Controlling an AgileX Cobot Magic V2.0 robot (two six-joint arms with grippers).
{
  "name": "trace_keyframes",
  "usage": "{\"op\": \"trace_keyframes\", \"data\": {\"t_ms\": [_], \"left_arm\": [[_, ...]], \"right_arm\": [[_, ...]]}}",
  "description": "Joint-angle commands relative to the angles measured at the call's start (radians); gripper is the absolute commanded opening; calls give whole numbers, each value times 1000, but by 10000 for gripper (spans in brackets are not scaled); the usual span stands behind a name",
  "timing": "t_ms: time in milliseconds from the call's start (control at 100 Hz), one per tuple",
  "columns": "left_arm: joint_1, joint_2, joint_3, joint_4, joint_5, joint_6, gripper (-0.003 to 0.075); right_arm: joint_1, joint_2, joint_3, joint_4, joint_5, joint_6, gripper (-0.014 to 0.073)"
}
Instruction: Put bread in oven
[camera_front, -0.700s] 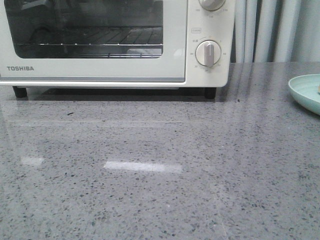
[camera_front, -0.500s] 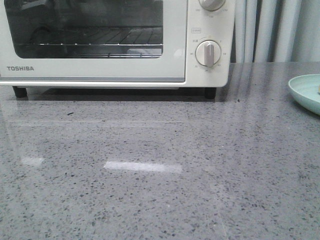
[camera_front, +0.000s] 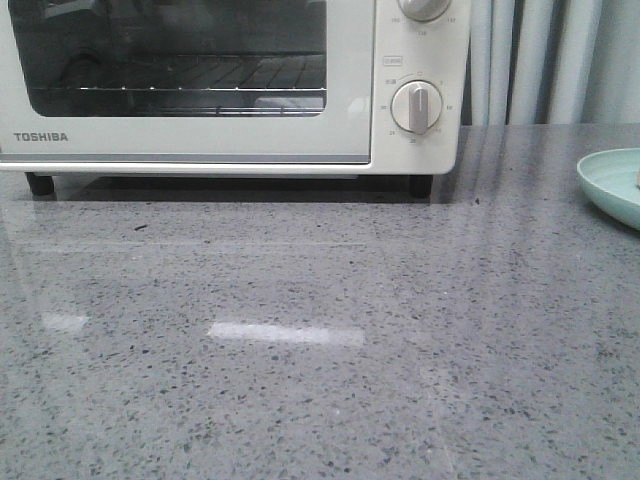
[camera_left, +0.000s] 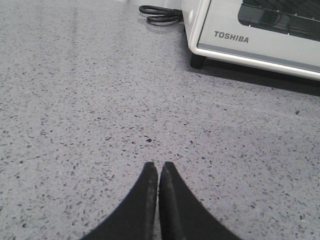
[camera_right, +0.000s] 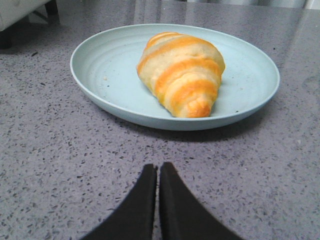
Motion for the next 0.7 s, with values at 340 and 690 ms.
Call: {"op": "trace_keyframes", "data": {"t_ms": [340, 690], "left_arm": [[-11, -28, 24, -86, -306, -10, -21], [-11, -28, 24, -181, -659, -10, -21]], "right_arm": [[-4, -21, 11, 0, -435, -8, -19], [-4, -21, 11, 0, -979, 152, -19]]}}
